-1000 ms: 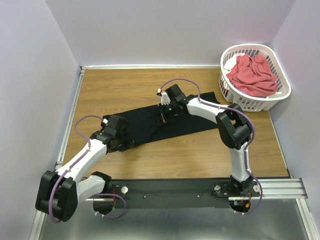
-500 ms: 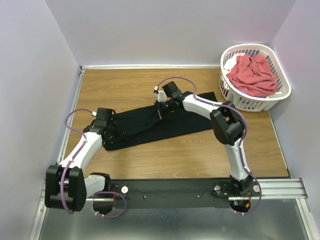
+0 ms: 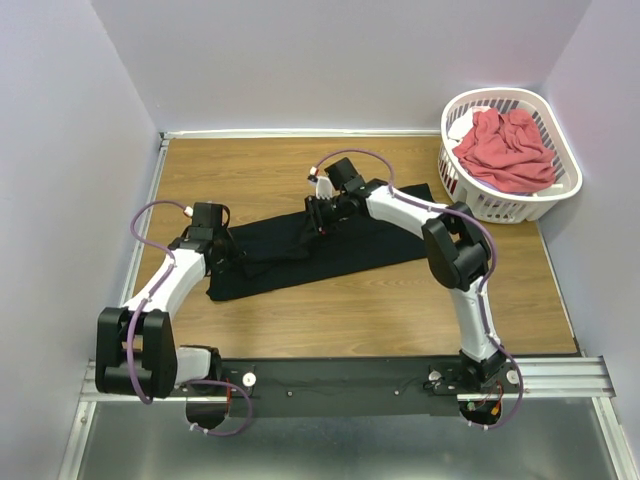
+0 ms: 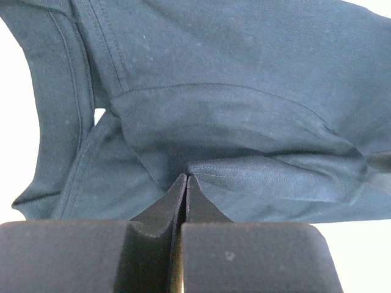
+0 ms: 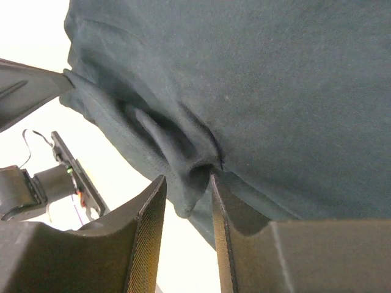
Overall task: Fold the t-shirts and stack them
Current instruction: Fold the tshirt
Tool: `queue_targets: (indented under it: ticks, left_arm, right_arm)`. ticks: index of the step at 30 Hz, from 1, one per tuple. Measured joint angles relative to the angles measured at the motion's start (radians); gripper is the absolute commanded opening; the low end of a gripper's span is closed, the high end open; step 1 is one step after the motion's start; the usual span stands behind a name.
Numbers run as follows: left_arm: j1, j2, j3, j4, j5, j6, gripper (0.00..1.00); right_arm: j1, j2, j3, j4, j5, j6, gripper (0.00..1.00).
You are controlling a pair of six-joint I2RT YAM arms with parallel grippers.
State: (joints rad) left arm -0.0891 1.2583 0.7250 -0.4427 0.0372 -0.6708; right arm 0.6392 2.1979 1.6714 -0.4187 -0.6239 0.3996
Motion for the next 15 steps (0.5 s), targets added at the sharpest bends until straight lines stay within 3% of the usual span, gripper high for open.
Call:
queue_targets:
  ticks: [6,11,15]
  left_arm:
    - [0.015,0.038,0.0,0.025,-0.001,0.019,0.05]
    - [0.017,0.035,0.0,0.037,0.001,0.021,0.05]
    - [0.017,0.004,-0.005,0.037,0.002,0.02,0.05]
  right_arm:
    - [-0.006,-0.086,-0.011,-0.002,0.063,-0.024,0.5]
    - [-0.008,-0.186,-0.07,0.007,0.089,-0.145,0.53]
    - [0.008,-0.232,-0.163,0.012,0.136,-0.248,0.63]
